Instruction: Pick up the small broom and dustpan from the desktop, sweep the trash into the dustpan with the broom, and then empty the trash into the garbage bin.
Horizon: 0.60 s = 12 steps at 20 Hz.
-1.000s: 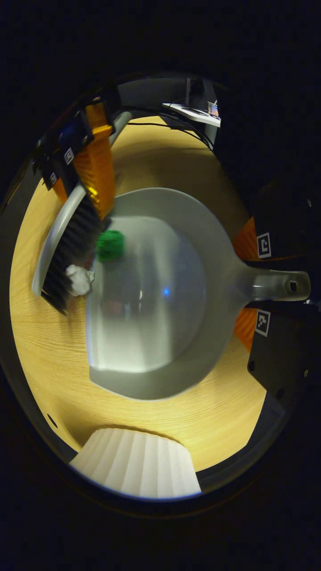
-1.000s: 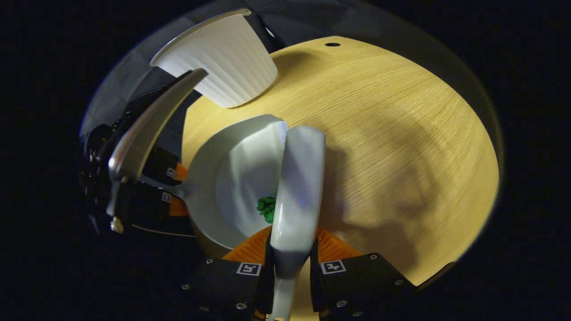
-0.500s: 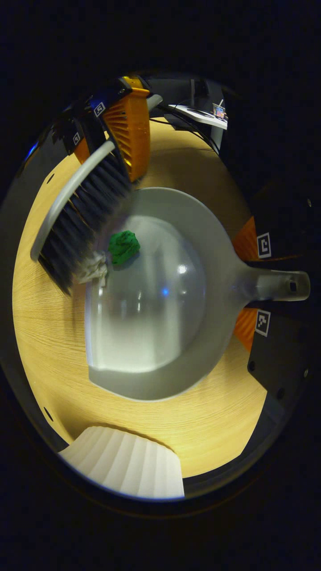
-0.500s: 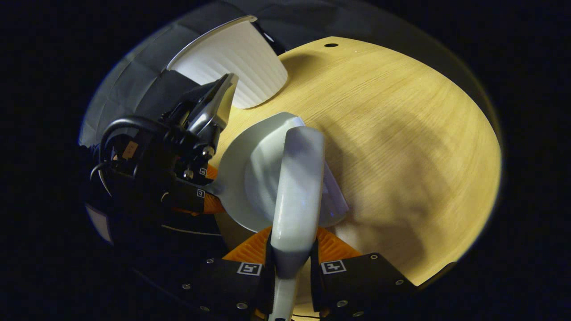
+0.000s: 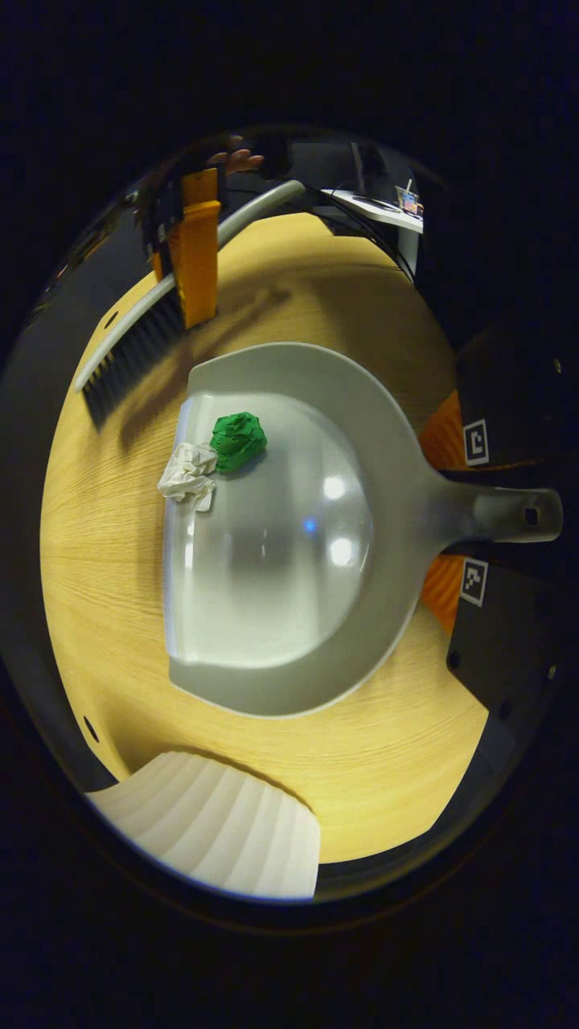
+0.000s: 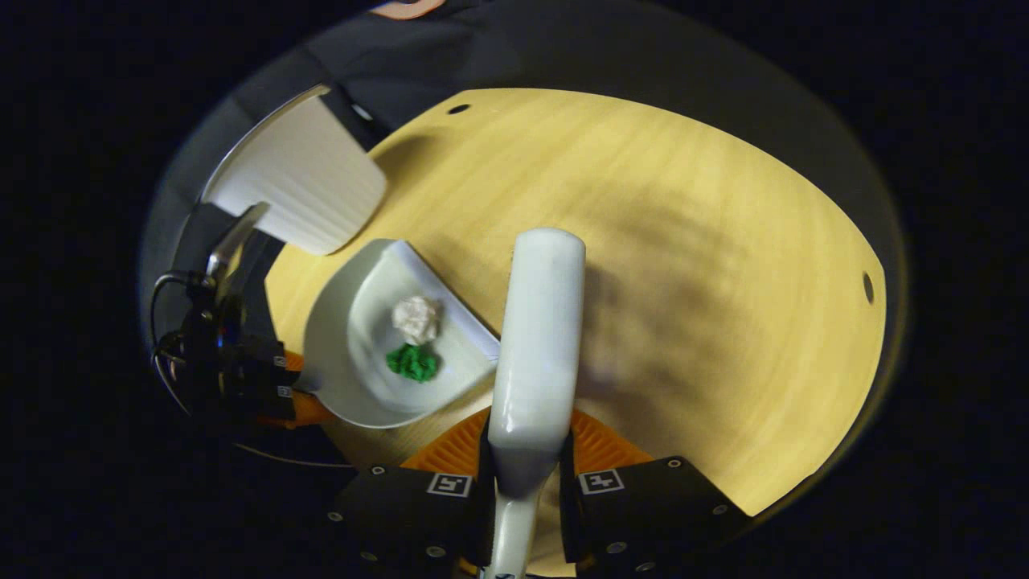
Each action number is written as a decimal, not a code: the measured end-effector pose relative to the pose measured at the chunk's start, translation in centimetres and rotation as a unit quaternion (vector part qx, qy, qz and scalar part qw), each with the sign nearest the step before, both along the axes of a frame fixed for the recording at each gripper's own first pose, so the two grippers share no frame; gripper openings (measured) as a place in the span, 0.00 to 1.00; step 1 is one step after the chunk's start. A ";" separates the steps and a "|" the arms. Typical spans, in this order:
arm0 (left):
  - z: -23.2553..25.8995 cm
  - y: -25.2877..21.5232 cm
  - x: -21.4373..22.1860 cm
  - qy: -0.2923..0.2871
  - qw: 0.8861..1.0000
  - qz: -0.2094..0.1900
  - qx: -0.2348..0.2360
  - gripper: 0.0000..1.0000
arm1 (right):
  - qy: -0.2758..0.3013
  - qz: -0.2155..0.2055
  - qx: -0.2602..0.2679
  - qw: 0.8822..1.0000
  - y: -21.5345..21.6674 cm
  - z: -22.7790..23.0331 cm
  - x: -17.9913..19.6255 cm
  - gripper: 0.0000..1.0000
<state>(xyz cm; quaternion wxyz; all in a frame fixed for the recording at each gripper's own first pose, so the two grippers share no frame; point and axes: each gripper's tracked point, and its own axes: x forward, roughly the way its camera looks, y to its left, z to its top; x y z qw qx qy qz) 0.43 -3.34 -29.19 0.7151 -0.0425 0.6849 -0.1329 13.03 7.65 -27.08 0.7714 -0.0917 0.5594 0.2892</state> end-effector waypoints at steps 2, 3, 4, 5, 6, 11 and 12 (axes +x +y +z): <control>-0.1 -0.4 -0.2 -0.006 1.000 0.010 0.004 0.28 | 0.011 -0.062 -0.019 0.998 -1.8 -1.0 -1.2 0.33; 0.0 -0.6 -0.1 -0.008 1.000 0.013 0.005 0.28 | 0.017 -0.085 -0.033 0.996 -2.6 -1.8 -2.0 0.34; 0.0 -0.6 -0.1 -0.012 1.000 0.015 0.007 0.28 | 0.022 -0.109 -0.047 0.993 -3.3 -2.1 -3.2 0.34; -0.1 -0.6 -0.1 -0.014 1.000 0.014 0.006 0.28 | 0.029 -0.129 -0.058 0.990 -3.6 -2.9 -4.2 0.33; -0.1 -0.5 0.0 -0.017 1.000 0.015 0.005 0.28 | 0.033 -0.154 -0.064 0.985 -3.9 -3.8 -5.2 0.33; -0.1 -0.9 0.1 -0.022 1.000 0.022 -0.004 0.28 | 0.040 -0.248 -0.093 0.964 -4.4 -7.7 -8.0 0.34; 0.0 -1.1 0.1 -0.025 0.999 0.024 -0.008 0.28 | 0.041 -0.262 -0.093 0.960 -4.4 -8.4 -8.1 0.33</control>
